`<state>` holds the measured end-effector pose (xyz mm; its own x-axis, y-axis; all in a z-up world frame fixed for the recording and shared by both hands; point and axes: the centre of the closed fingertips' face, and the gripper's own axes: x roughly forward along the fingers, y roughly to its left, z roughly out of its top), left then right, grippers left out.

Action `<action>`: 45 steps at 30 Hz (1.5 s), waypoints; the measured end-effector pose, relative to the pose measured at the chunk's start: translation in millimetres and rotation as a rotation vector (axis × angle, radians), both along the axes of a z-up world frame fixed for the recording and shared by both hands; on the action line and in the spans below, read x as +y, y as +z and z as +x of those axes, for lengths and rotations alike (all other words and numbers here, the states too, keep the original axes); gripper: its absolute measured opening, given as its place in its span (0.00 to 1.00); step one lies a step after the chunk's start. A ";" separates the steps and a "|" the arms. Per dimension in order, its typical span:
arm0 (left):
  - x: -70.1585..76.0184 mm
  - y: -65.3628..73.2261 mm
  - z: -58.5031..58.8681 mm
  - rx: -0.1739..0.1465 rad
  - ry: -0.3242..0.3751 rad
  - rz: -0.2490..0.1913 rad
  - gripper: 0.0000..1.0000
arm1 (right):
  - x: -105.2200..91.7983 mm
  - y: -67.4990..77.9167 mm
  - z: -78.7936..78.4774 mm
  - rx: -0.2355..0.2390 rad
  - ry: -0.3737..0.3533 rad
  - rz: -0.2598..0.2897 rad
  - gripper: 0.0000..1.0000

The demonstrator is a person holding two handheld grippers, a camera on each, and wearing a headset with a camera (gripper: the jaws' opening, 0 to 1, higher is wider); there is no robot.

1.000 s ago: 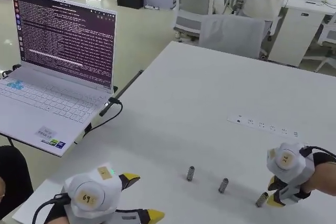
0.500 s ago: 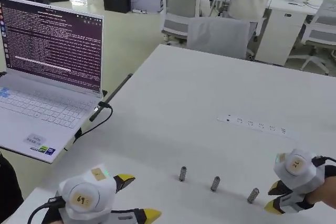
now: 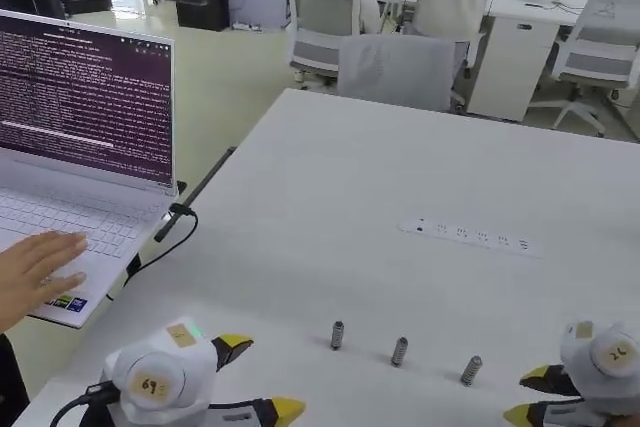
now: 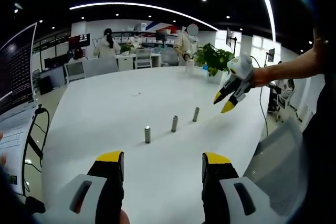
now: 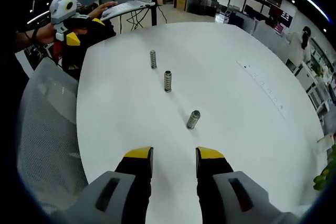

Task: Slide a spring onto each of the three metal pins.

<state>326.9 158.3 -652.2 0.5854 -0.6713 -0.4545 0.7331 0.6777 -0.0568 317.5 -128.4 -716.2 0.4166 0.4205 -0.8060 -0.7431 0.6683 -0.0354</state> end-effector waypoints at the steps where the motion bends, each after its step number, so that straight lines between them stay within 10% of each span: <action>1: 0.4 0.0 0.4 0.000 0.002 0.000 0.55 | -0.7 0.5 -3.1 -0.001 -0.002 0.002 0.32; 45: 12.2 0.5 -2.3 0.012 0.016 -0.012 0.57 | 15.8 37.4 -67.1 -0.101 -0.283 0.304 0.53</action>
<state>324.6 170.6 -651.7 0.5905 -0.6677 -0.4533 0.7217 0.6883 -0.0737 250.4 -112.6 -678.8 0.6200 0.4907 -0.6123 -0.5320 0.8364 0.1315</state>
